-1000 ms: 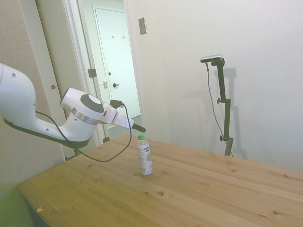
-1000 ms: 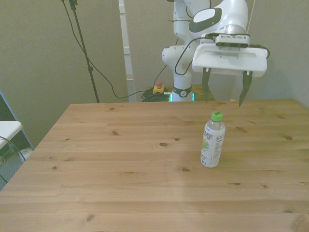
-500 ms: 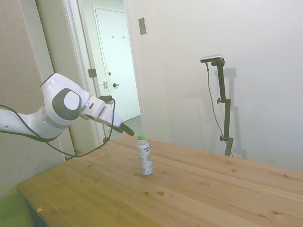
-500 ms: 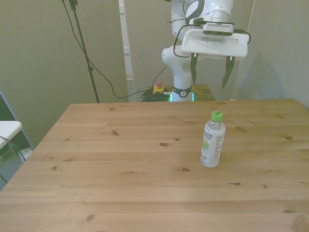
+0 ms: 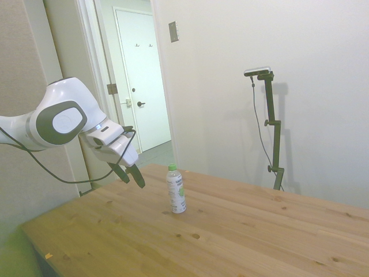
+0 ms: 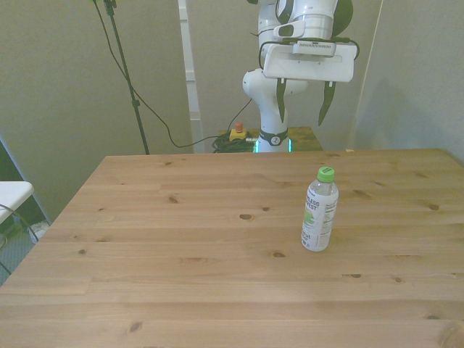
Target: Stand the water bottle
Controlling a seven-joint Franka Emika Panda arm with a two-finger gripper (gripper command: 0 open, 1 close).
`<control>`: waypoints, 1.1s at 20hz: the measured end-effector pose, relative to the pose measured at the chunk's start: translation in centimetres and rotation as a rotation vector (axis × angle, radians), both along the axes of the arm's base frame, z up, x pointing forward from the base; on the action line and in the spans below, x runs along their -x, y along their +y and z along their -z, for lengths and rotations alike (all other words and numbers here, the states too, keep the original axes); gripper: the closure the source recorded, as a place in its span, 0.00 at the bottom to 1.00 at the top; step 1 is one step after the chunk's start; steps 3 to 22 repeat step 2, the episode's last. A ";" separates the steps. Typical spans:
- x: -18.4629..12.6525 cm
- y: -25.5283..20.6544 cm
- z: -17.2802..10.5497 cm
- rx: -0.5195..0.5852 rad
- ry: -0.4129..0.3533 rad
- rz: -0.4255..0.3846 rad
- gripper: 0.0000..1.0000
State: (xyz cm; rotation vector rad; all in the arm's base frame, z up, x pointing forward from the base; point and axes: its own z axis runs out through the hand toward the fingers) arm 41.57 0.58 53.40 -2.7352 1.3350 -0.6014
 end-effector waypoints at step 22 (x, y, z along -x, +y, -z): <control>0.1 0.0 0.4 0.007 0.025 0.001 0.00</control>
